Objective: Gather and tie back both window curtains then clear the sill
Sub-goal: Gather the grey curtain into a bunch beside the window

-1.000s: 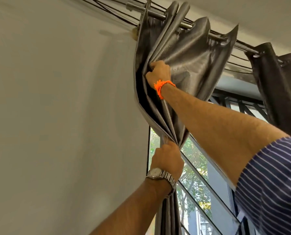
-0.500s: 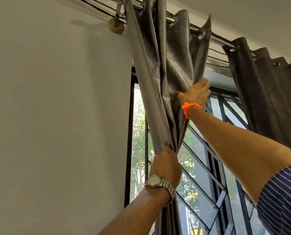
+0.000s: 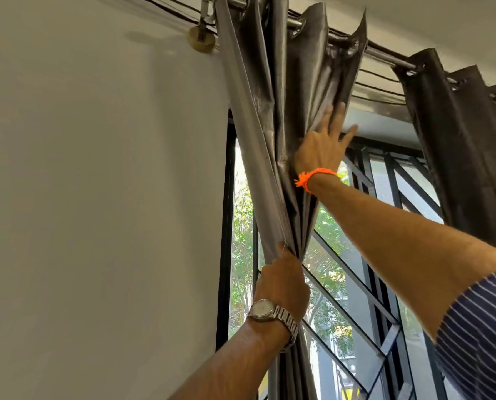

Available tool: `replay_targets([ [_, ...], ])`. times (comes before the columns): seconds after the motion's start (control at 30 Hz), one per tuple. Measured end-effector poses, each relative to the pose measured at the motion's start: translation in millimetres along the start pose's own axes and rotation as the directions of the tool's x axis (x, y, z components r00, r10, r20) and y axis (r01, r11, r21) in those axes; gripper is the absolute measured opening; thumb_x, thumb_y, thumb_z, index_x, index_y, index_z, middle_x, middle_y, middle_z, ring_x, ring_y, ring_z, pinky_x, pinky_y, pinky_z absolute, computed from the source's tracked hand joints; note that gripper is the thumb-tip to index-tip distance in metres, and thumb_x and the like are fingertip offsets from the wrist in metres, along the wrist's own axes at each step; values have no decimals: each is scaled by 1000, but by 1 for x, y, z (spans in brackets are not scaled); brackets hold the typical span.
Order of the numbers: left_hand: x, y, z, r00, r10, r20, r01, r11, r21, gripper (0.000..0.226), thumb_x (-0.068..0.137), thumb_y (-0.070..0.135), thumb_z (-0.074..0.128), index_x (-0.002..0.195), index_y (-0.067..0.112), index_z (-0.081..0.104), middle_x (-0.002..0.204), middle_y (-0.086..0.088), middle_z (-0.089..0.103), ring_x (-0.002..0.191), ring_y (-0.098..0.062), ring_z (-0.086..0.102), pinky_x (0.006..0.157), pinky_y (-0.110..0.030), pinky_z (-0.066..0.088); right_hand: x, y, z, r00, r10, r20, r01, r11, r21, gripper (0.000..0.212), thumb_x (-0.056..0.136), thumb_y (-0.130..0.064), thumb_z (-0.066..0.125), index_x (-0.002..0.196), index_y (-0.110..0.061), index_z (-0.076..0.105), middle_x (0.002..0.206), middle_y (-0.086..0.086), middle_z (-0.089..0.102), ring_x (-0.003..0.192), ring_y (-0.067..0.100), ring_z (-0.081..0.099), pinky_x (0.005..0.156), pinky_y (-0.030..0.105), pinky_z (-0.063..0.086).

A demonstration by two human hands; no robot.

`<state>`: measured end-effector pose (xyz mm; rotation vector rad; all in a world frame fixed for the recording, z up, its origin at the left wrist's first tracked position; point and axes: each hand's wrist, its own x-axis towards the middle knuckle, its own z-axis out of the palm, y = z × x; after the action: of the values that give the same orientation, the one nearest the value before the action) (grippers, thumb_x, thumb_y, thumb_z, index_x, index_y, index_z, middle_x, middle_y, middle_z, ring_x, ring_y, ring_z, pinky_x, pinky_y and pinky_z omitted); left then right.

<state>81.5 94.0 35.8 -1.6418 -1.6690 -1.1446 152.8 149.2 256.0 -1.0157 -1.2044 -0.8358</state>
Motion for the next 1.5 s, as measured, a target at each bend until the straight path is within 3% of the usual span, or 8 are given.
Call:
replay_targets([
  [0.23,1,3,-11,1000,9,-15,-8,999,52,64,91,14,54,146,0,25,109,-11,67,105,-30,63,85,-34,52,6,-45,-17,995,-92,23,84,965,247,29,93,-13,44,110,-4,65,119,17,65,118,33,56,120,57,1],
  [0.43,13,-9,-29,998,-31,-62,36,995,88,51,88,14,55,134,-4,42,113,-14,64,104,-32,63,85,-35,52,0,-98,-39,983,-140,121,63,867,494,25,88,-7,45,99,1,66,110,23,65,101,41,61,85,39,45],
  [0.63,22,-25,-48,991,-93,-97,97,994,43,53,84,22,63,129,-2,47,104,-12,67,99,-33,65,78,-37,53,-2,-113,-57,979,-156,134,64,852,519,16,83,-3,44,68,-8,45,83,14,56,84,38,61,66,36,45],
  [0.9,24,-18,-50,982,-97,-160,98,995,-1,53,86,16,58,131,3,33,107,-12,64,103,-37,61,78,-39,51,-17,-60,-41,961,46,272,-178,857,484,45,95,-39,41,108,-5,67,115,22,65,109,42,58,95,42,42],
  [1.07,24,-21,-50,984,-32,-178,50,994,98,59,87,21,60,134,-2,32,111,-16,64,101,-40,62,77,-42,52,-18,-21,-19,999,47,-2,-46,990,135,40,84,-36,54,111,-11,68,149,12,46,147,35,23,118,61,5],
  [1.2,26,-24,-53,985,-57,-166,74,993,93,76,87,25,63,144,-1,21,115,-16,63,104,-37,61,81,-42,54,-16,-10,-7,929,334,161,-369,792,486,35,96,-38,52,127,-23,57,163,11,10,147,41,14,116,60,16],
  [1.3,26,-26,-58,984,-63,-169,77,994,80,93,85,24,64,151,2,2,115,-14,63,102,-35,61,80,-40,52,-13,-10,1,866,352,354,-491,466,736,39,94,-11,51,132,-13,57,146,16,45,124,35,53,106,40,43],
  [1.5,27,-27,-72,977,-87,-194,89,996,-1,107,82,23,65,151,8,-15,102,-10,67,89,-32,63,73,-41,55,-20,-44,-13,969,112,222,-244,595,766,49,80,3,55,128,-7,60,122,19,65,116,36,57,96,30,41],
])
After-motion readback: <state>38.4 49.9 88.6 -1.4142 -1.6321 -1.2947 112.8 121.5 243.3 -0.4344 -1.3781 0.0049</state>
